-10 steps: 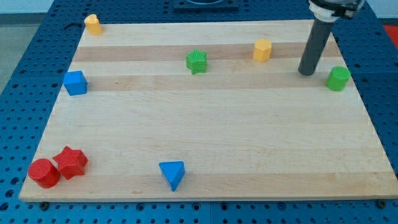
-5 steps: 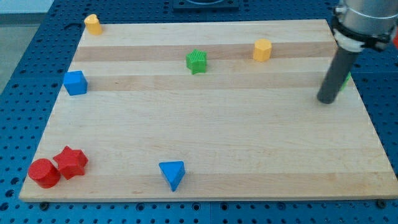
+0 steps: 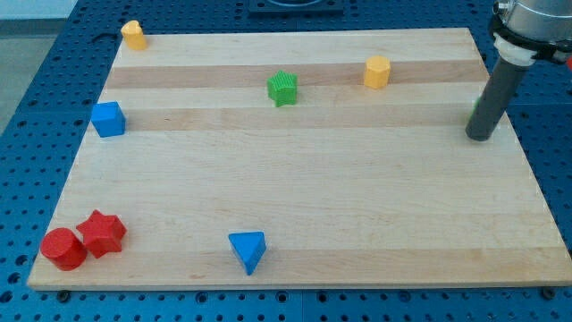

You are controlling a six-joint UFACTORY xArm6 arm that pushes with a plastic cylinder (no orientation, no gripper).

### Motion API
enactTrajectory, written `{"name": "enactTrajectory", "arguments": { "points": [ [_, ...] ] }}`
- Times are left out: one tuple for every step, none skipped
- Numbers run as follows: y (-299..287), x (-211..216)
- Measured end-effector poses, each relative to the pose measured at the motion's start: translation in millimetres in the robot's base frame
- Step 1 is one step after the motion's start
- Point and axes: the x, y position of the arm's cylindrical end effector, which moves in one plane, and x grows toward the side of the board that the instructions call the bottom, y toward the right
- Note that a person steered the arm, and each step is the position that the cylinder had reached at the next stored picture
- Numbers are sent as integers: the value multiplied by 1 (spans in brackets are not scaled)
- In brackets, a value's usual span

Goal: Push the green circle slightly up

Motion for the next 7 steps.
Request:
{"name": "enactTrajectory", "arguments": {
  "points": [
    [5, 0],
    [5, -1],
    [5, -1],
    [-6, -3],
    [-2, -3],
    [10, -3],
    [10, -17]
  ]
}}
